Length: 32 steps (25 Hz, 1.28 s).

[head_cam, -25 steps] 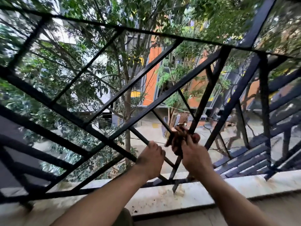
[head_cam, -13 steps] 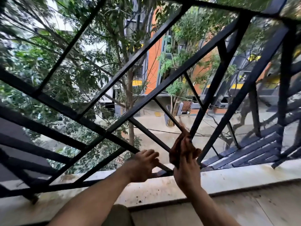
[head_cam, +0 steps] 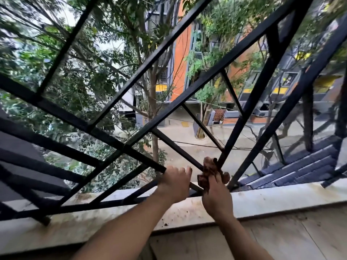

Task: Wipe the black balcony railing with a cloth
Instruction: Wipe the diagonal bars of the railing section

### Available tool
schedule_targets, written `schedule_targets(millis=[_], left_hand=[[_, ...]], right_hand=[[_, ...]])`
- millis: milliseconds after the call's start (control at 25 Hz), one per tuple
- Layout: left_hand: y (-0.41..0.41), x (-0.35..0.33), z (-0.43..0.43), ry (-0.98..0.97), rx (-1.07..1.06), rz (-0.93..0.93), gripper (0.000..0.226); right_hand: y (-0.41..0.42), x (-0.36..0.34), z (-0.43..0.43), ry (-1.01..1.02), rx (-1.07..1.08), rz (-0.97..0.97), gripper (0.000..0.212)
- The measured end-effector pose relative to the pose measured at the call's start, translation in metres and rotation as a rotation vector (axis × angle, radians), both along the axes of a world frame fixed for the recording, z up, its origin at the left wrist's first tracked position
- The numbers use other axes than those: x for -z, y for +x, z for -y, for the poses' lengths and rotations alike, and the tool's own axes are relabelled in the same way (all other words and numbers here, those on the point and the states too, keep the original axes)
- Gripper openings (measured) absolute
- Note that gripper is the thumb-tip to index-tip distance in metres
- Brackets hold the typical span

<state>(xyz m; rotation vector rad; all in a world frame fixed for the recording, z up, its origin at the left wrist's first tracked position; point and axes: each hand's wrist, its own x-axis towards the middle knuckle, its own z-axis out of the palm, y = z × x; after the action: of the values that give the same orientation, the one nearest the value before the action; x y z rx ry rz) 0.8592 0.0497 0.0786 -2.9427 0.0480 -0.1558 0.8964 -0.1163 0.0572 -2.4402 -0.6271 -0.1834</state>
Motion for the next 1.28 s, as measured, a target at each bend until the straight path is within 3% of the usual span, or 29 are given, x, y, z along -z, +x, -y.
schedule_targets(millis=[80,200,280,360,480,560,600,640,720,800,880,920,1000,1040,1080,1120,1160,1200,1280], left_hand=[[-0.017,0.012,-0.003,0.063,0.134,0.002,0.043],[-0.037,0.034,-0.012,0.184,0.177,-0.027,0.051],[-0.036,0.039,-0.012,0.182,0.161,-0.044,0.051],[-0.033,0.036,-0.005,0.145,0.129,-0.032,0.05],[-0.033,0.024,0.007,0.032,0.076,0.071,0.041],[-0.029,0.014,0.018,-0.083,0.023,0.158,0.029],[-0.025,0.008,0.021,-0.134,-0.023,0.186,0.025],[-0.021,0.002,0.022,-0.171,-0.069,0.194,0.021],[-0.015,-0.012,0.025,-0.189,-0.105,0.167,0.016],[-0.018,-0.028,0.026,-0.172,-0.164,0.057,0.018],[-0.018,-0.031,0.022,-0.161,-0.163,-0.019,0.026],[-0.016,-0.026,0.02,-0.142,-0.133,-0.018,0.028],[-0.016,-0.022,0.018,-0.092,-0.103,-0.029,0.028],[-0.017,-0.022,0.016,-0.094,-0.093,-0.024,0.028],[-0.018,-0.021,0.014,-0.105,-0.087,-0.016,0.03],[-0.017,-0.019,0.014,-0.111,-0.081,-0.013,0.033],[-0.018,-0.018,0.015,-0.112,-0.079,-0.009,0.039],[-0.017,-0.016,0.018,-0.099,-0.087,-0.009,0.044],[-0.018,-0.012,0.023,-0.079,-0.104,-0.042,0.041]], right_hand=[[-0.028,0.031,0.014,-0.014,0.007,0.006,0.082],[-0.055,0.077,0.018,-0.037,-0.098,-0.079,0.094],[-0.031,0.086,0.011,-0.141,-0.092,-0.039,0.096],[0.003,0.093,-0.001,-0.245,0.006,-0.165,0.093],[0.015,0.115,-0.025,-0.191,0.101,-0.302,0.056],[0.001,0.101,-0.042,-0.065,0.006,-0.071,0.027],[0.0,0.095,-0.04,-0.102,-0.097,0.024,0.017],[0.0,0.071,-0.037,-0.089,-0.189,0.001,0.021],[0.014,0.036,-0.019,-0.275,-0.329,-0.07,0.037],[0.024,0.032,0.009,-0.588,-0.213,0.022,0.072],[0.028,0.035,0.015,-0.645,-0.113,-0.064,0.085],[0.029,0.046,0.011,-0.581,-0.103,-0.155,0.088],[0.018,0.054,-0.014,-0.151,0.105,-0.638,0.079],[0.016,0.05,-0.019,0.183,0.313,-0.915,0.064],[0.018,0.051,-0.016,0.503,0.306,-1.079,0.034],[0.021,0.048,-0.019,0.665,0.295,-1.197,0.003],[0.018,0.039,-0.018,0.549,0.387,-1.247,0.023],[0.02,0.038,-0.007,0.659,0.461,-1.354,0.028],[0.018,0.039,0.015,0.752,0.443,-1.322,0.011]])
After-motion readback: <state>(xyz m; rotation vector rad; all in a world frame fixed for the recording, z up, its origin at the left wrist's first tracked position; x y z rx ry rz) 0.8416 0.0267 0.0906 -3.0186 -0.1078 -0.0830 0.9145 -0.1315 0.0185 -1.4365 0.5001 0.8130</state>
